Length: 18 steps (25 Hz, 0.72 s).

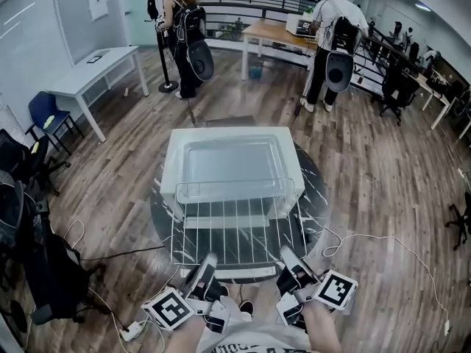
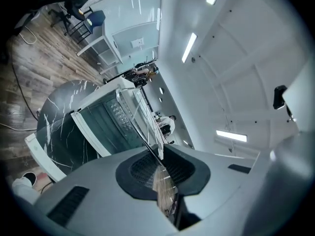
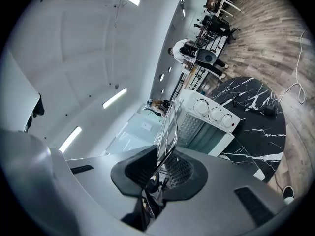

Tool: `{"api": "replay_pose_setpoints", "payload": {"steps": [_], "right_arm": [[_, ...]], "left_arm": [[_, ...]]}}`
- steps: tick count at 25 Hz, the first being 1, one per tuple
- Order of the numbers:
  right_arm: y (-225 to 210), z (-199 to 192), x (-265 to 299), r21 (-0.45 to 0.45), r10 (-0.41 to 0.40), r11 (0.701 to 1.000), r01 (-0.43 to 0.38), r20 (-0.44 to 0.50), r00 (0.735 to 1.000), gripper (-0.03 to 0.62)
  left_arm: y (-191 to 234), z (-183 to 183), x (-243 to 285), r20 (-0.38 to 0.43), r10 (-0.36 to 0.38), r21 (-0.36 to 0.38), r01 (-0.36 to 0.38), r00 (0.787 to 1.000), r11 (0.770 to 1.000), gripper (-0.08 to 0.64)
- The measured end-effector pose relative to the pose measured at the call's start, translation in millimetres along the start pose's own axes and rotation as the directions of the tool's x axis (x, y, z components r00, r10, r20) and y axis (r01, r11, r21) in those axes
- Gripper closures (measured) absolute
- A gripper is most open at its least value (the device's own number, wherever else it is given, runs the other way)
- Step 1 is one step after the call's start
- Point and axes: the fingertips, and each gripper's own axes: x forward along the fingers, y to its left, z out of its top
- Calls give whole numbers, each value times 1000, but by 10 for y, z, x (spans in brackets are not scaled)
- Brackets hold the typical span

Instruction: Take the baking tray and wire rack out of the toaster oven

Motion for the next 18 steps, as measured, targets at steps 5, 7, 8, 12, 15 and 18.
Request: {"api": "replay_pose_setpoints", "payload": {"steps": [5, 7, 8, 12, 15, 18], "right_arm": [[-83, 90, 175, 19, -32, 999, 33, -13, 999, 552], [-109, 131, 249, 31, -44, 998, 45, -13, 999, 552], [-114, 142, 286, 45, -48, 998, 48, -12, 999, 552], [-169, 156, 388, 90, -77, 993, 78, -16, 997, 552], [-230, 180, 435, 94, -98, 991, 99, -20, 995, 552], [-250, 214, 490, 99, -103, 990, 105, -20, 994, 552]], "left_arm": [[42, 120, 180, -22, 19, 1, -19, 1000, 1000, 529], [54, 170, 259, -28, 22, -7, -22, 999, 1000, 529], [62, 196, 294, -32, 25, -6, -25, 999, 1000, 529], [113, 282, 406, -59, 43, 23, -41, 997, 999, 529], [141, 303, 483, -71, 50, 15, -49, 996, 999, 529], [167, 326, 547, -79, 57, 6, -57, 995, 998, 531]]}}
